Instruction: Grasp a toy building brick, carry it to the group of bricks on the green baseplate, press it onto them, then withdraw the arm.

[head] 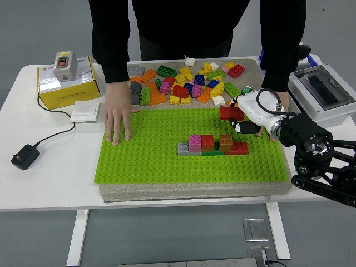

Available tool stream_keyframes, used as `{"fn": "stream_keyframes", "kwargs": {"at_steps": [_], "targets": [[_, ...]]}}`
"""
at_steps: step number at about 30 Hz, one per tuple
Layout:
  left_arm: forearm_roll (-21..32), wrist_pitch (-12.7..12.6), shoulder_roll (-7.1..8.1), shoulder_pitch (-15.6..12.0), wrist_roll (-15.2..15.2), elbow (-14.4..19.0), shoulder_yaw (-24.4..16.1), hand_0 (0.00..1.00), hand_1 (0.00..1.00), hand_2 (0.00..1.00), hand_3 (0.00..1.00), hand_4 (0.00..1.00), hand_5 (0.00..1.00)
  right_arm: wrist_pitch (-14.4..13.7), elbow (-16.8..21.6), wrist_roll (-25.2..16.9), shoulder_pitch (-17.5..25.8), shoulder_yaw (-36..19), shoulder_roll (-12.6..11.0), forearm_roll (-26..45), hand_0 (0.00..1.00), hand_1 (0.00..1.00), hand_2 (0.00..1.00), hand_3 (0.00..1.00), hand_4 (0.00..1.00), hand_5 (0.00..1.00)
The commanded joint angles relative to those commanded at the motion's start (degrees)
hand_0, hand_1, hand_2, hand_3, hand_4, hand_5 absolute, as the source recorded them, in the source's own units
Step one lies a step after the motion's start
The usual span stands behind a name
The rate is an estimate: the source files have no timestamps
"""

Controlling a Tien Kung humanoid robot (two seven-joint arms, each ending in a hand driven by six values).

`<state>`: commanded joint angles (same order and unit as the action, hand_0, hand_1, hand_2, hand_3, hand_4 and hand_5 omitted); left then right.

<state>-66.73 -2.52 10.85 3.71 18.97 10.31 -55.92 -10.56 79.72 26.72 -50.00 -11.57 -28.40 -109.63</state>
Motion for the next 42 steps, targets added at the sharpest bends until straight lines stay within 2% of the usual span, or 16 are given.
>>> {"fn": "stream_keyframes", "kwargs": {"at_steps": [6, 11, 21, 42], "targets": [[-0.1, -0.1, 0.05, 0.0, 0.0, 0.0, -0.1, 0.666, 0.650, 0.564, 0.623, 0.309, 0.583, 0.7, 3.8, 0.8, 0.1, -0.2, 0.5, -0.9, 0.002, 0.083, 0.623, 0.635, 0.498, 0.341], [-0.2, -0.2, 0.09, 0.0, -0.1, 0.0, -0.1, 0.666, 0.650, 0.565, 0.627, 0.312, 0.580, 1.0, 4.7, 1.1, 0.2, -0.4, 1.6, -1.4, 0.002, 0.084, 0.622, 0.634, 0.495, 0.338], [0.0, -0.2, 0.16, 0.0, -0.1, 0.0, 0.0, 0.666, 0.651, 0.564, 0.627, 0.282, 0.585, 1.9, 4.1, 1.5, -0.5, 1.2, 4.4, -0.6, 0.002, 0.082, 0.621, 0.628, 0.509, 0.327], [0.1, -0.3, 0.45, -0.1, 0.0, 0.0, 0.0, 0.666, 0.650, 0.565, 0.627, 0.279, 0.588, 3.2, 3.6, 2.2, 1.6, 0.2, 5.2, 0.9, 0.002, 0.080, 0.621, 0.630, 0.504, 0.313]]}}
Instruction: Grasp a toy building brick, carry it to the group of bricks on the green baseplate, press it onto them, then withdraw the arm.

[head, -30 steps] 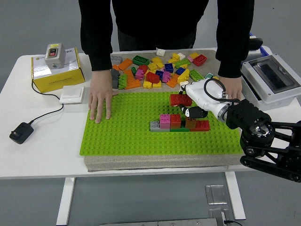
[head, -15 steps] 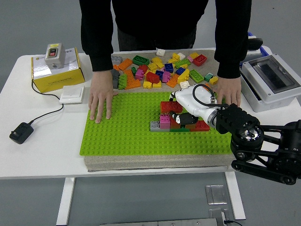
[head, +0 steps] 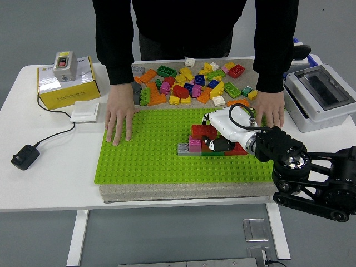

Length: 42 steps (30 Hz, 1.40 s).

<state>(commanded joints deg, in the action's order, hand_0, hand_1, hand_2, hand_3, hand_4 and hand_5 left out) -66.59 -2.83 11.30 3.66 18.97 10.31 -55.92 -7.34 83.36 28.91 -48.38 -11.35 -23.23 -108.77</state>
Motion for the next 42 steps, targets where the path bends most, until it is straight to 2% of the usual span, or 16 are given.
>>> {"fn": "stream_keyframes", "kwargs": {"at_steps": [17, 27, 42], "targets": [[-0.1, -0.1, 0.06, -0.1, 0.0, 0.0, 0.1, 0.665, 0.652, 0.565, 0.632, 0.280, 0.596, -0.1, 0.0, 0.1, 1.6, -1.6, 0.8, 0.9, 0.002, 0.079, 0.621, 0.637, 0.501, 0.311], [-0.2, -0.1, 0.18, -0.1, 0.0, 0.0, 0.1, 0.666, 0.651, 0.565, 0.632, 0.281, 0.601, 0.1, 0.5, 0.3, 1.8, -1.9, 0.6, 0.5, 0.002, 0.078, 0.619, 0.636, 0.503, 0.314], [-0.4, -0.1, 0.21, -0.2, 0.1, 0.0, -0.1, 0.665, 0.651, 0.566, 0.631, 0.280, 0.604, 2.3, 2.6, 2.0, 2.3, -2.0, 0.3, -1.1, 0.002, 0.079, 0.619, 0.636, 0.509, 0.322]]}}
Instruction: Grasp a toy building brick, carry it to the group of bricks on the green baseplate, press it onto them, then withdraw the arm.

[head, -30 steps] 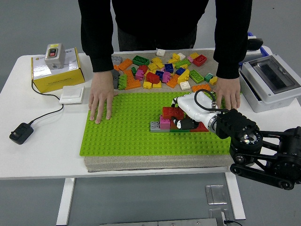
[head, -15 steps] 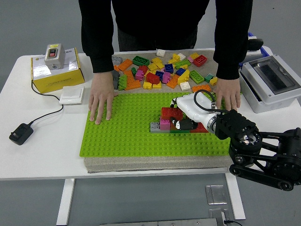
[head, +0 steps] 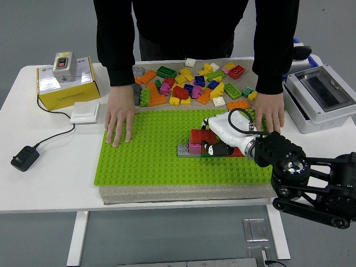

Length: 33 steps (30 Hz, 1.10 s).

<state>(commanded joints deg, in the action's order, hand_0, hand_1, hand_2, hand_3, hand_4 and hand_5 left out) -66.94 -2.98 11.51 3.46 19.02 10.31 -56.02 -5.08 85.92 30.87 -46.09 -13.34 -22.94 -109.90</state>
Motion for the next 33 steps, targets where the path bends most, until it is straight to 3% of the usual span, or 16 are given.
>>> {"fn": "stream_keyframes", "kwargs": {"at_steps": [33], "targets": [[0.1, -0.1, 0.10, 0.1, -0.2, 0.0, 0.4, 0.664, 0.652, 0.565, 0.629, 0.275, 0.605, -0.5, -2.0, -0.4, -0.4, 0.8, 1.5, 0.8, 0.002, 0.079, 0.615, 0.635, 0.518, 0.337]]}}
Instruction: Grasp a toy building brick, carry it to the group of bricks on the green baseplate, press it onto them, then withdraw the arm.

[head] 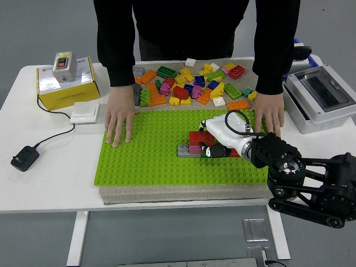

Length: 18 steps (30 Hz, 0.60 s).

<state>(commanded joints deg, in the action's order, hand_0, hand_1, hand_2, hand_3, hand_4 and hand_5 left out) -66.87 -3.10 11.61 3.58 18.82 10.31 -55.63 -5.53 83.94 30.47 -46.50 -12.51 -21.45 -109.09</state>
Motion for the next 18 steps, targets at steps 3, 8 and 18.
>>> {"fn": "stream_keyframes", "kwargs": {"at_steps": [3, 8, 18], "targets": [[0.1, 0.0, -0.02, 0.0, 0.0, 0.0, 0.1, 0.665, 0.652, 0.565, 0.628, 0.273, 0.607, -0.1, 0.0, 0.0, 0.0, -0.1, 0.0, -0.1, 0.002, 0.079, 0.616, 0.635, 0.521, 0.342], [0.1, 0.0, 0.01, 0.0, -0.1, 0.0, 0.1, 0.664, 0.652, 0.564, 0.627, 0.272, 0.609, -0.3, 0.0, -0.2, 0.0, -0.1, -0.1, 0.0, 0.002, 0.079, 0.615, 0.635, 0.522, 0.345], [0.7, -1.3, -0.03, 0.1, -1.7, 0.0, 0.2, 0.664, 0.651, 0.564, 0.626, 0.269, 0.608, -0.4, 0.0, -0.8, -0.1, -0.2, -0.4, 0.2, 0.002, 0.078, 0.615, 0.635, 0.525, 0.349]]}}
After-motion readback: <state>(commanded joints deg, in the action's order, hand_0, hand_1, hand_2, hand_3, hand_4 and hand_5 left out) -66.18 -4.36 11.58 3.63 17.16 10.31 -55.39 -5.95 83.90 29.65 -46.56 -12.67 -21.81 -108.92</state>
